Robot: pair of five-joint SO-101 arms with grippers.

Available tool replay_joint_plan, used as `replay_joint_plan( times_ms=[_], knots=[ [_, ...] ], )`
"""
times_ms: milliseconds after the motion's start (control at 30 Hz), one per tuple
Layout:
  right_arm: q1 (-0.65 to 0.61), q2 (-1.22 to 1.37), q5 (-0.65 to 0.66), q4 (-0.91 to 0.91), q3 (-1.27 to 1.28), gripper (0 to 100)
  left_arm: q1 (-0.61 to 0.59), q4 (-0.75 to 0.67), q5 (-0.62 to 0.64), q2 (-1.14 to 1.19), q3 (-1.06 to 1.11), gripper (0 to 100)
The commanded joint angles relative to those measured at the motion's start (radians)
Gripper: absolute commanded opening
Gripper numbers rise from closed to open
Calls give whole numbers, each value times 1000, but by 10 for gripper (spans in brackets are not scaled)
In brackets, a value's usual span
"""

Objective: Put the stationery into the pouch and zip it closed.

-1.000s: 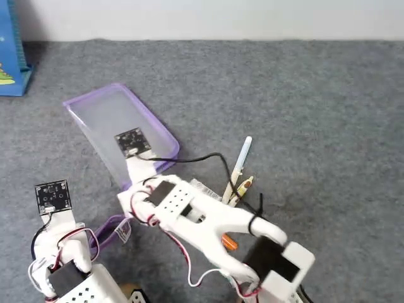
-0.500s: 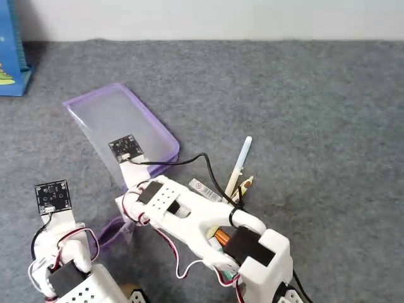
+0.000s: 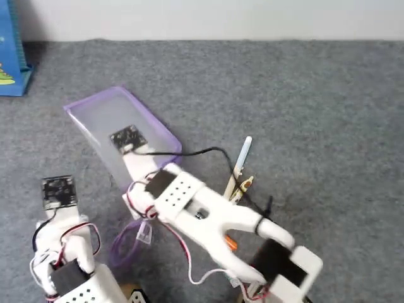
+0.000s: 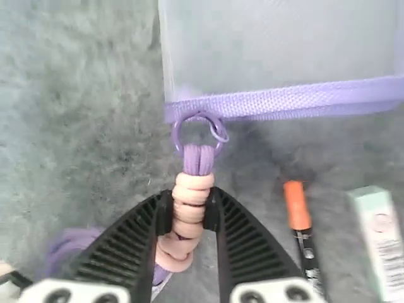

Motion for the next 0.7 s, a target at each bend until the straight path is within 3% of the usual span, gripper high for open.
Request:
replay_joint_plan(
  times_ms=[0, 233, 433, 667],
  knots=[
    [27, -157, 97, 27, -23, 8, 140, -23, 12, -9, -82, 46],
    [31, -355, 147, 25, 60, 8, 247, -29, 316, -9, -133, 328],
    [31, -460, 149, 16, 114, 8, 327, -26, 351, -9, -133, 341],
    [31, -470, 181, -68, 196, 8, 336, -25, 353, -9, -139, 341]
  ],
)
